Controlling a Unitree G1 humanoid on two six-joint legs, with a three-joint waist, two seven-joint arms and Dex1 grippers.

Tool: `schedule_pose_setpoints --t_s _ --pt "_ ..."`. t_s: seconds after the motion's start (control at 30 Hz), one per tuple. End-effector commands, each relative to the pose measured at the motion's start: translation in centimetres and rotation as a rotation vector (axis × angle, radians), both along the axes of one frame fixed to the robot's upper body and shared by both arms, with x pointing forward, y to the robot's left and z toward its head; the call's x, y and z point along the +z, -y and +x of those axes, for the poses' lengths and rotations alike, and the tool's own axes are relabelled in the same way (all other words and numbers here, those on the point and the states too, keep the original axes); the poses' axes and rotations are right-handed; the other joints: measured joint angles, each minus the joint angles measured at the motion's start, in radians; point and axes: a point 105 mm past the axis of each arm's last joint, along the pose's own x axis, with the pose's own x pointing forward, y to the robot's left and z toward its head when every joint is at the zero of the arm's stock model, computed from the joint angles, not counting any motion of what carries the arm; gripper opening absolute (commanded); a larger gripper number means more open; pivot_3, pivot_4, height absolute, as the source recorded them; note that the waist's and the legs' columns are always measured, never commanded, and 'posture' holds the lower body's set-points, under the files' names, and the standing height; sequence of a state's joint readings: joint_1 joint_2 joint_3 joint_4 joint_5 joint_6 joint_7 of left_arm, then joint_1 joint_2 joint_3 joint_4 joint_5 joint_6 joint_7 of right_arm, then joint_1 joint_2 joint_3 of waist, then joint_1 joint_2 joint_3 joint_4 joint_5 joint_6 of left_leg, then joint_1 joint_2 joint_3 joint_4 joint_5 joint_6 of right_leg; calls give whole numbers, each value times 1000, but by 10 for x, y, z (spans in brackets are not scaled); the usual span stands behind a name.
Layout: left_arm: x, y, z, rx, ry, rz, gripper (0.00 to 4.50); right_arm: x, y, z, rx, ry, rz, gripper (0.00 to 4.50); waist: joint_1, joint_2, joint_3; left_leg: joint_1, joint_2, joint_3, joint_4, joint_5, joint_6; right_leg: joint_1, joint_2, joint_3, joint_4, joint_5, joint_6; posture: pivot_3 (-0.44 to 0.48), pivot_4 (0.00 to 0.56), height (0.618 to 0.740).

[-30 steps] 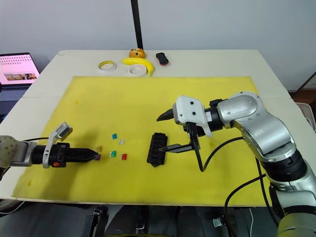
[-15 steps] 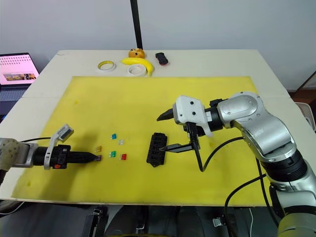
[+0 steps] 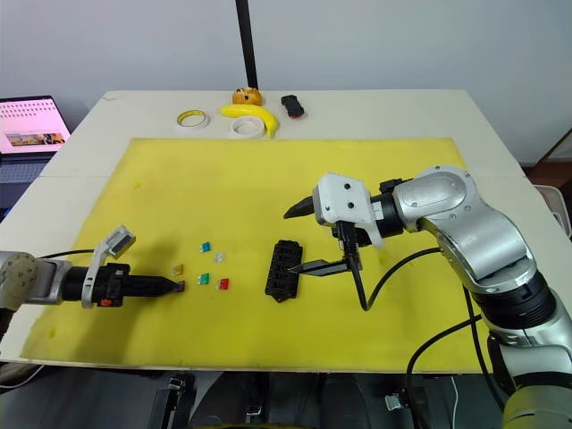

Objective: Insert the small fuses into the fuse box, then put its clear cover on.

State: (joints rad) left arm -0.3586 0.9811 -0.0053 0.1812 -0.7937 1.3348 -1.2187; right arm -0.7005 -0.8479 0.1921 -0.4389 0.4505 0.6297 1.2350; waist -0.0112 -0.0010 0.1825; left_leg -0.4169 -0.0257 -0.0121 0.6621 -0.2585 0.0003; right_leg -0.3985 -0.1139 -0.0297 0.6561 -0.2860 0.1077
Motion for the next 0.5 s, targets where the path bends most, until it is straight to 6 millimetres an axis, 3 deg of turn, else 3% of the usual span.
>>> schedule_pose_setpoints --t_s 0.03,0.07,0.3,0.5 --pt "0 1 -1 -6 15 3 457 6 -1 -4 17 45 -1 4500 0 0 0 0 0 0 0 0 0 0 0 0 0 0 0 0 150 740" --pt "0 1 -2 -10 14 3 40 6 -1 -4 16 45 -1 4500 0 0 0 0 0 0 0 0 0 0 0 0 0 0 0 0 150 740" --pt "-8 0 -4 -4 21 30 40 6 -2 -3 15 44 1 4500 0 0 0 0 0 0 0 0 0 0 -1 0 0 0 0 0 150 740" --pt "12 3 -1 11 69 -29 40 6 -1 -3 16 44 -1 4500 0 0 0 0 0 0 0 0 0 0 -1 0 0 0 0 0 150 740"
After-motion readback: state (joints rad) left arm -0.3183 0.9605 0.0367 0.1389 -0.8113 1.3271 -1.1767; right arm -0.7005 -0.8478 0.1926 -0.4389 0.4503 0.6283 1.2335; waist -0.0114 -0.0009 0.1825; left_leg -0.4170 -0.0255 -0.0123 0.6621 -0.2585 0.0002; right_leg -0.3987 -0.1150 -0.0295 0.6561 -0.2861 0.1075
